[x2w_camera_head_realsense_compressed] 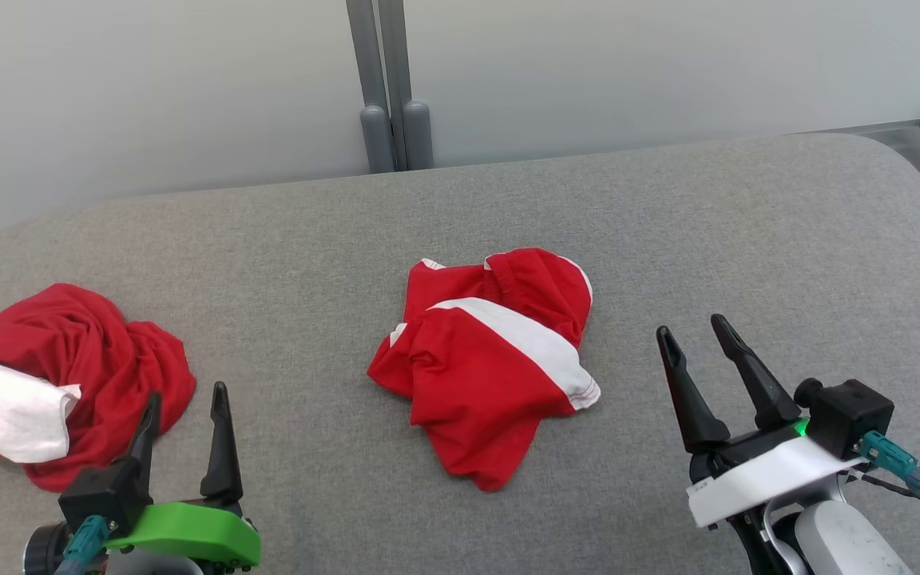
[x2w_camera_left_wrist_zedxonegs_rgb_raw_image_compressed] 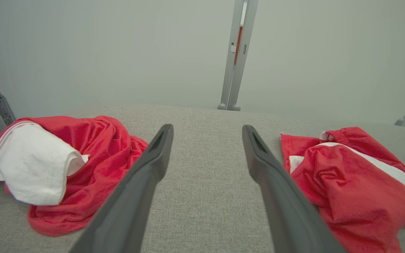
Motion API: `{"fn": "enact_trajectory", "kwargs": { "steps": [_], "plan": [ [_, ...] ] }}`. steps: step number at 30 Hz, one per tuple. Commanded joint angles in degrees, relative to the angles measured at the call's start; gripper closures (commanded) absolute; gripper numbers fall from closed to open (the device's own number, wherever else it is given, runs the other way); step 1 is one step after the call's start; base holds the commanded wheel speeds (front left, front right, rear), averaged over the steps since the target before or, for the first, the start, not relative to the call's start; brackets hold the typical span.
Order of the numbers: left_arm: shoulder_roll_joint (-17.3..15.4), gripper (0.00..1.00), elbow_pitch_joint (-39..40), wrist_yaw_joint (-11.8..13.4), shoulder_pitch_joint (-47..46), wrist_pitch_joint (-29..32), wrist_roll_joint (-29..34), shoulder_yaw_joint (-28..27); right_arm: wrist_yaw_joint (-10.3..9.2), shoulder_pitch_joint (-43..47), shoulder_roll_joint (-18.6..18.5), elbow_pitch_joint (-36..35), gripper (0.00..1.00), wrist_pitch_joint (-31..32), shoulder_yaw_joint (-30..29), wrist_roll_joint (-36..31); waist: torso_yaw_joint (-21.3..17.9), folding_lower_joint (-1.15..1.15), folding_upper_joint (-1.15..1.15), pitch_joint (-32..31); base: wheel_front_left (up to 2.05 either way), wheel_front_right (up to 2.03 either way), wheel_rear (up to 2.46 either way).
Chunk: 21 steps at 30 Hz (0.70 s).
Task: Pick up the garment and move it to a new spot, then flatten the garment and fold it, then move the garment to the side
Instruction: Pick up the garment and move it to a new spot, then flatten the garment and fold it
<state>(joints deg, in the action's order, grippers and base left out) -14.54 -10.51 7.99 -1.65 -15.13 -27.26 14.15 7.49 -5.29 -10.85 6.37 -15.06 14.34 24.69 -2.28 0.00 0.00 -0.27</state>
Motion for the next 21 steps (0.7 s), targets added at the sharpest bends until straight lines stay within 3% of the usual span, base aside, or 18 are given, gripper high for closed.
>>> {"fn": "enact_trajectory", "kwargs": {
  "steps": [1, 15, 21],
  "plan": [
    [0.42, 0.00, 0.00, -0.54, 0.70, -0.02, 1.22, -0.72, 0.00, -0.46, -0.31, 0.18, 0.00, -0.13, 0.21, 0.20, -0.06, 0.00, 0.00, -0.03, 0.00, 0.00, 0.00],
    [3.58, 0.00, -1.60, -4.46, 1.28, -0.03, 4.89, -4.58, 0.00, -0.40, -0.90, 0.93, 0.00, -0.14, 0.44, 0.53, -0.15, 0.00, 0.00, 0.18, 0.00, 0.00, 0.00],
    [4.54, 0.00, -1.89, -5.00, 1.36, -0.03, 5.11, -6.41, 0.00, -0.20, -2.03, 4.12, 0.00, -0.13, 1.47, 1.48, 0.97, 0.00, 0.00, 0.15, 0.00, 0.00, 0.00]
  ]
}}
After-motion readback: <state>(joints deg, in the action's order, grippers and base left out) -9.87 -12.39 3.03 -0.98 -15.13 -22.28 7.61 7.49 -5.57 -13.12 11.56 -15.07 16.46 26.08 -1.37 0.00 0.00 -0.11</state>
